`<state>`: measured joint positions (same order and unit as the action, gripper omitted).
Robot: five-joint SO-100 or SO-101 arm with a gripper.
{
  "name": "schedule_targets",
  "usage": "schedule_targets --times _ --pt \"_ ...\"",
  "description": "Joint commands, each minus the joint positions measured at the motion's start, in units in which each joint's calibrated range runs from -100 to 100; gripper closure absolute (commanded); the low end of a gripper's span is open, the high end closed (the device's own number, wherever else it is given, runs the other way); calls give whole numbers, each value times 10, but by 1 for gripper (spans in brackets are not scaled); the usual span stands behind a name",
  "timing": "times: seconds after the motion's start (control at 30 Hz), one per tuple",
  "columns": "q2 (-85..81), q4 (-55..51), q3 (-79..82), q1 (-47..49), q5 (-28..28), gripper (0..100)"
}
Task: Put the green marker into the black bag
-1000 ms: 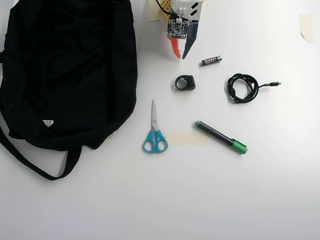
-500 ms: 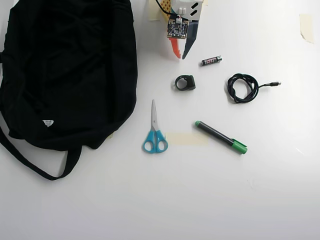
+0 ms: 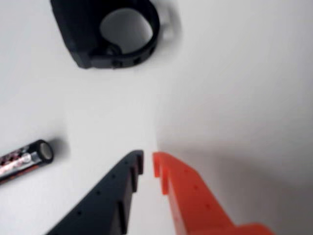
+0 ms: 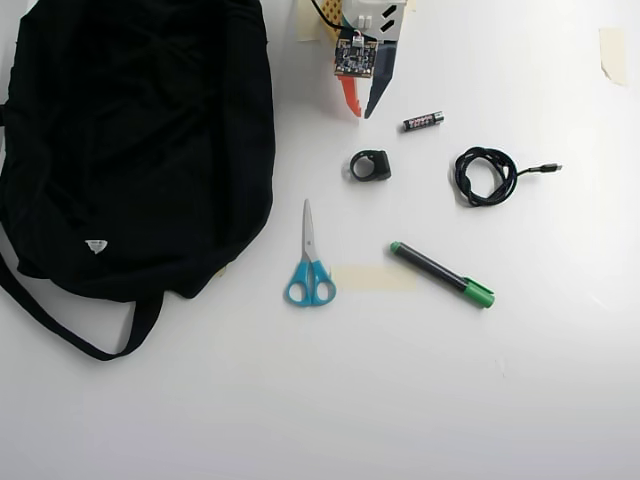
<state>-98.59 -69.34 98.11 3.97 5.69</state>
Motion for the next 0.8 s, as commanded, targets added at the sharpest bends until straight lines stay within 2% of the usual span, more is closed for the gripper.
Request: schedule_targets --times 0.0,0.77 --pt "-11 -29 12 1 -1 98" --pt "-10 -16 -4 1 4 98"
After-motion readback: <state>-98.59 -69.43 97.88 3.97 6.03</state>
